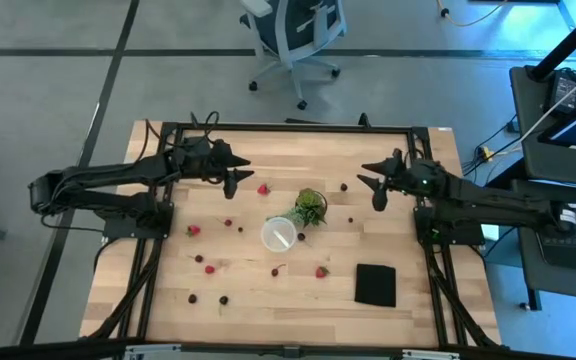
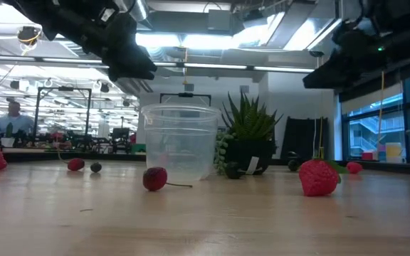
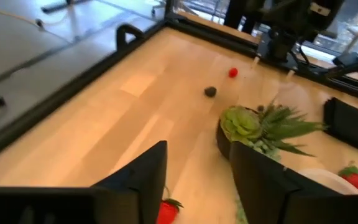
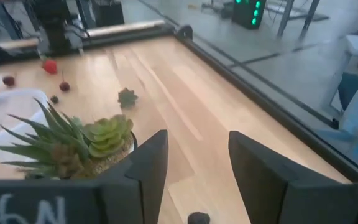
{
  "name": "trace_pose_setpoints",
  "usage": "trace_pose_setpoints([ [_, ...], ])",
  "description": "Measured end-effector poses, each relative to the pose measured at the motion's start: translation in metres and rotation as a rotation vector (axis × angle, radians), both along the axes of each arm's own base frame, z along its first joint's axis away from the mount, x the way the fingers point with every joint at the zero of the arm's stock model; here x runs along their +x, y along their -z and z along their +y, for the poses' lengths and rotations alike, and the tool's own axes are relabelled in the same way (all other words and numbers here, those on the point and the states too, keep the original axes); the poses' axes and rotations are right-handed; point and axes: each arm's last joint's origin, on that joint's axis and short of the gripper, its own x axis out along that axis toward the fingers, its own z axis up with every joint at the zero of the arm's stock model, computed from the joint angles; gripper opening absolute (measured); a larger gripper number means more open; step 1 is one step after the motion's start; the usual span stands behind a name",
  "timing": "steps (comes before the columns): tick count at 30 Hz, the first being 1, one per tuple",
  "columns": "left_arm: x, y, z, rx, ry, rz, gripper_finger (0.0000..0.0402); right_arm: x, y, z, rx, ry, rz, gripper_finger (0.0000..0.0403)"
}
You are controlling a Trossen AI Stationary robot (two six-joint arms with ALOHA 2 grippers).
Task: Pick and placing Produce into tupperware
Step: Put the top strawberry into the transparent container
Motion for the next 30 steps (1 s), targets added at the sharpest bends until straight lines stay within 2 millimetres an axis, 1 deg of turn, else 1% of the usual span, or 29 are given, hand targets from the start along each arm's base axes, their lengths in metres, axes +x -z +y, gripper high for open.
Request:
trace_pose_setpoints([
  [6, 0.012, 0.017, 0.006, -0.019, 0.009, 0.073, 0.0256, 0.014, 0.001, -0.005, 0.017, -0.001, 0.071, 0.0172],
  [10, 0.017, 0.023, 0.006, -0.080, -0.004, 0.082, 0.0280, 0.019, 0.007, -0.006, 0.032, 0.000, 0.115, 0.0172],
  [12, 0.019, 0.024, 0.005, -0.072, 0.002, 0.080, 0.0282, 0.020, 0.010, -0.007, 0.037, 0.000, 0.129, 0.0172],
  [15, 0.025, 0.025, 0.010, 0.018, -0.024, 0.074, 0.0281, 0.022, 0.012, -0.007, 0.042, 0.000, 0.144, 0.0172],
  [17, 0.030, 0.030, 0.012, 0.082, -0.003, 0.097, 0.0278, 0.023, 0.013, -0.007, 0.044, 0.000, 0.149, 0.0172],
  [20, 0.038, 0.043, 0.015, 0.114, 0.019, 0.145, 0.0275, 0.023, 0.014, -0.008, 0.045, 0.000, 0.153, 0.0172],
  [25, 0.050, 0.069, 0.020, 0.081, 0.030, 0.213, 0.0274, 0.023, 0.014, -0.008, 0.026, -0.008, 0.163, 0.0172],
  [30, 0.057, 0.091, 0.018, 0.110, 0.082, 0.309, 0.0274, 0.023, 0.014, -0.008, 0.024, -0.009, 0.165, 0.0172],
])
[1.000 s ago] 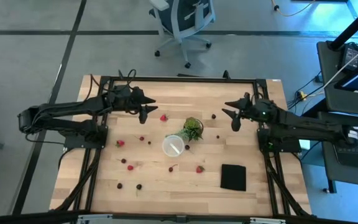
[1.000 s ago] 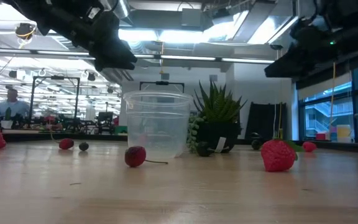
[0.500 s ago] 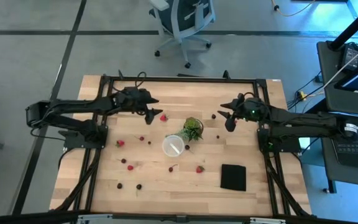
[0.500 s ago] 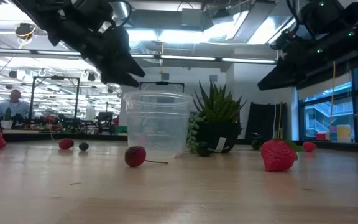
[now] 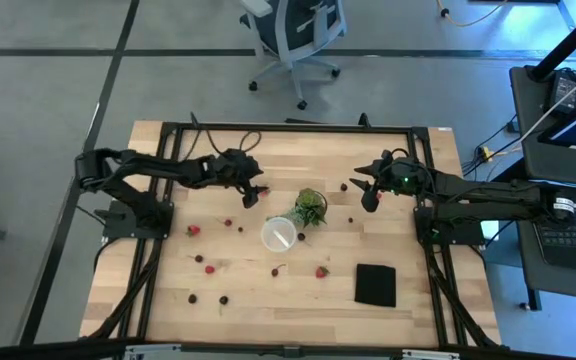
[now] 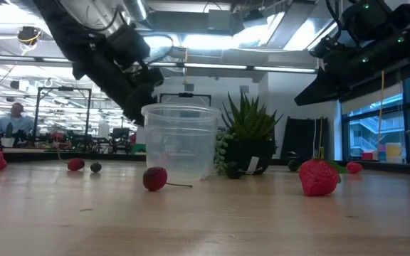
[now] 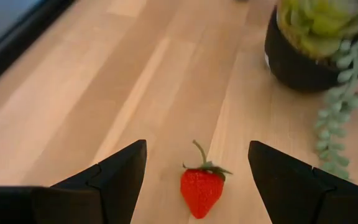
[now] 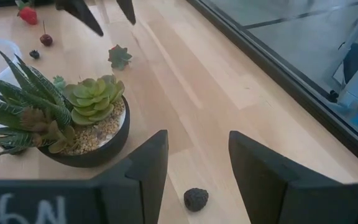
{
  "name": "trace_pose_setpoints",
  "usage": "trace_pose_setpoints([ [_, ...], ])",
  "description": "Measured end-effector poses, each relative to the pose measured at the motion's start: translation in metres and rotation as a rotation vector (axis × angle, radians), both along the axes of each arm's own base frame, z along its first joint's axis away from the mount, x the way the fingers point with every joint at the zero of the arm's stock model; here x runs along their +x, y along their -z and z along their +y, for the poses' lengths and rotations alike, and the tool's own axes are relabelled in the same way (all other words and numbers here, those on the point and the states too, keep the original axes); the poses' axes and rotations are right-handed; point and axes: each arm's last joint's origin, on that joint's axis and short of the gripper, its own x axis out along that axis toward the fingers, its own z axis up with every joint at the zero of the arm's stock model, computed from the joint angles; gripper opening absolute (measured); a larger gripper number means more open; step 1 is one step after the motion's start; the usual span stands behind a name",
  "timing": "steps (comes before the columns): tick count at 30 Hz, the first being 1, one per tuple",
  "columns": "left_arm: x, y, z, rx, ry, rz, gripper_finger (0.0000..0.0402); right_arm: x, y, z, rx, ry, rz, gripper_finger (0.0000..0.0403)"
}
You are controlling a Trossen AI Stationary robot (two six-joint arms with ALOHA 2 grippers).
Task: Pick and placing Produce into tupperware
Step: Put the top strawberry into the transparent container
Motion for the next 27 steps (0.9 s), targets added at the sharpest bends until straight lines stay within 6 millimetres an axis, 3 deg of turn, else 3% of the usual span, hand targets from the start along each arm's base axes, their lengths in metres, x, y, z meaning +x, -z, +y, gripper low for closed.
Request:
trace_pose_setpoints([
  [8, 0.012, 0.023, -0.007, 0.044, 0.088, 0.051, 0.0274, 0.000, 0.000, 0.000, 0.001, 0.000, 0.001, 0.0172],
  [17, 0.014, 0.045, -0.008, 0.037, 0.074, 0.144, 0.0274, 0.000, 0.000, 0.000, 0.003, 0.001, 0.001, 0.0172],
  [27, 0.015, 0.047, -0.008, 0.033, 0.074, 0.149, 0.0263, 0.000, 0.000, 0.000, 0.004, 0.002, 0.001, 0.0172],
])
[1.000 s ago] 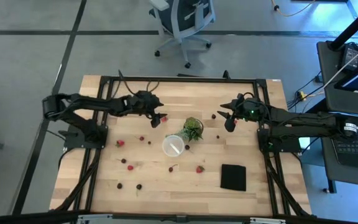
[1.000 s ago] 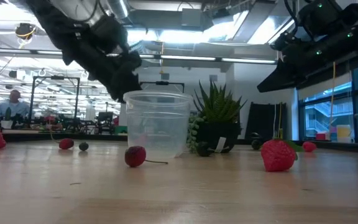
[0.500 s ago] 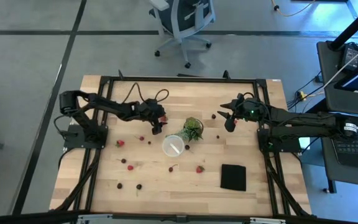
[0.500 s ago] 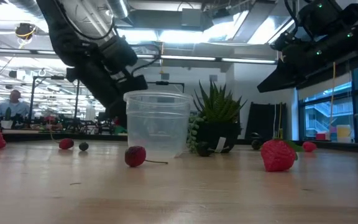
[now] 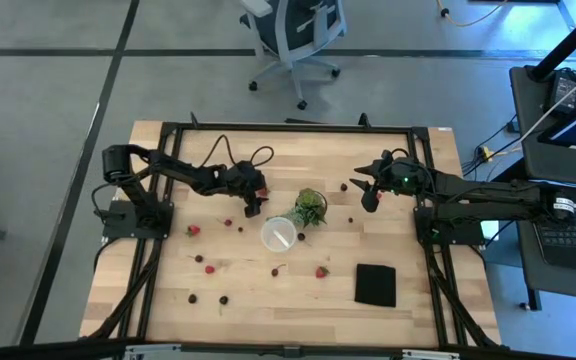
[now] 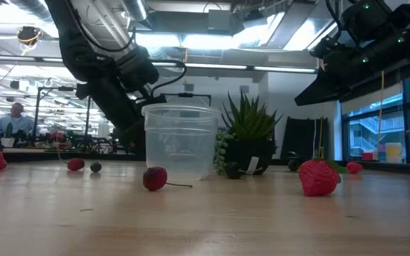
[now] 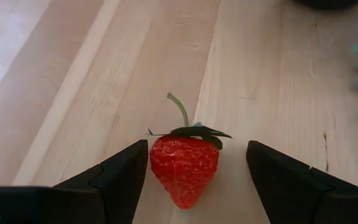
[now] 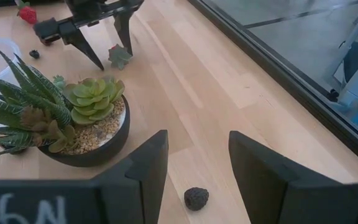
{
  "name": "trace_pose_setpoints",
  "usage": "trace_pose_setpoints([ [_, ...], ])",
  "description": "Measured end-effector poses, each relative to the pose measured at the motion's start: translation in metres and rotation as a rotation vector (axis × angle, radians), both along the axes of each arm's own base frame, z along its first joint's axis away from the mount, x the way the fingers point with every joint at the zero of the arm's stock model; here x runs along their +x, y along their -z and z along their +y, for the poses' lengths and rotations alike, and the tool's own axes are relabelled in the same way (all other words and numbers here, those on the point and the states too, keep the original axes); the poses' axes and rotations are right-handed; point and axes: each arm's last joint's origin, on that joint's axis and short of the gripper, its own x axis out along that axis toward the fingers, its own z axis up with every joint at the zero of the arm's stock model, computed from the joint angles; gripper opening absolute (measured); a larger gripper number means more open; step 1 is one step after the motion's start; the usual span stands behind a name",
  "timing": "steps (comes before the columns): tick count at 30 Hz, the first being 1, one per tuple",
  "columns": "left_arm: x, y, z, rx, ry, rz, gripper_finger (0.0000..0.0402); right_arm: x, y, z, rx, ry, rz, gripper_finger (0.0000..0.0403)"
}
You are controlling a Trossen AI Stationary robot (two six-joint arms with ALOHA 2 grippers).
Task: Pick and placing Produce into tupperware
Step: Put the top strawberry into the transparent container
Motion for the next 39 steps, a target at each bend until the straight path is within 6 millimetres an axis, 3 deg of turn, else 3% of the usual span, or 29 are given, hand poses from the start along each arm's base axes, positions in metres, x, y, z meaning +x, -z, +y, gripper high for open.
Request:
trace_pose_setpoints([
  [10, 0.000, 0.000, 0.000, 0.013, -0.011, 0.006, 0.0200, 0.000, 0.000, 0.000, 0.000, 0.000, 0.001, 0.0172],
  [25, 0.006, -0.006, 0.003, -0.032, -0.096, -0.038, 0.0137, 0.000, 0.000, 0.000, 0.001, 0.000, 0.001, 0.0172],
  [32, 0.035, -0.037, 0.007, -0.013, -0.068, -0.137, 0.0140, 0.000, 0.000, 0.000, 0.000, 0.000, 0.001, 0.0172],
  [39, 0.063, -0.091, -0.001, 0.036, 0.049, -0.072, 0.0139, 0.000, 0.001, 0.000, 0.002, 0.000, 0.007, 0.0172],
])
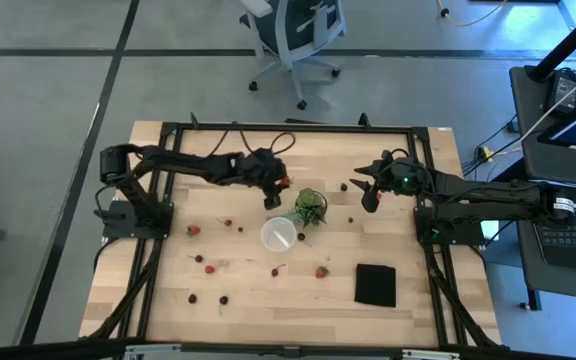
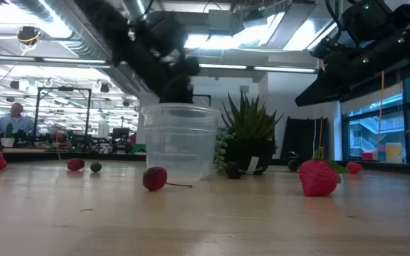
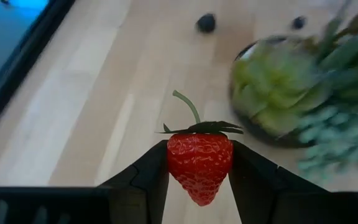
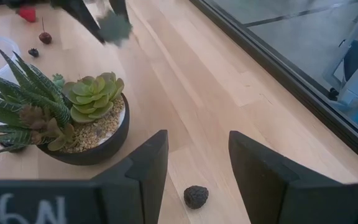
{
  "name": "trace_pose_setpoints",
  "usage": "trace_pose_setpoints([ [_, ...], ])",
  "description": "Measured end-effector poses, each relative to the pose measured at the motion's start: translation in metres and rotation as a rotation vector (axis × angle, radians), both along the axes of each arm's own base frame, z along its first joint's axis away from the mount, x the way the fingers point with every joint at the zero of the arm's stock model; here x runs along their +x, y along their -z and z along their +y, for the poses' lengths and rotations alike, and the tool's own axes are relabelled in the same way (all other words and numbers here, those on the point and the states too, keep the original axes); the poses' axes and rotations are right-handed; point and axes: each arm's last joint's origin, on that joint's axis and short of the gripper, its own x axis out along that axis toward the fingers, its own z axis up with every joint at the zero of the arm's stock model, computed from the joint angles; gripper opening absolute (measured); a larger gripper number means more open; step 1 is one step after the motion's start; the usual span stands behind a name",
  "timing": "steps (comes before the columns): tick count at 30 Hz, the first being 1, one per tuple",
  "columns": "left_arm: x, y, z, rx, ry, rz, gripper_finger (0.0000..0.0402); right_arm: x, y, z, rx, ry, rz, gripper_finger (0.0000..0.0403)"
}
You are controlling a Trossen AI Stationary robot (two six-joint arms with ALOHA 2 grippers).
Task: Pick and placing Produce into tupperware
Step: Put the top strawberry into the transparent container
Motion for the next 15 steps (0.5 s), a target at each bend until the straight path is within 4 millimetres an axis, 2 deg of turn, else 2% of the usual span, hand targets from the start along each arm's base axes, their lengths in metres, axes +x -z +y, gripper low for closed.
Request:
trace_pose_setpoints([
  [4, -0.002, -0.049, -0.009, -0.003, 0.039, 0.049, 0.0140, 0.000, 0.001, 0.000, 0.002, 0.000, 0.007, 0.0172],
  [8, -0.012, -0.090, -0.030, -0.070, 0.061, 0.081, 0.0141, 0.000, 0.001, 0.000, 0.002, 0.000, 0.007, 0.0172],
  [12, -0.012, -0.115, -0.061, -0.118, 0.111, 0.071, 0.0138, 0.000, 0.001, 0.000, 0.003, 0.001, 0.006, 0.0172],
  [15, -0.009, -0.122, -0.086, -0.109, 0.188, 0.052, 0.0139, 0.000, 0.000, 0.000, 0.014, 0.008, -0.008, 0.0172],
])
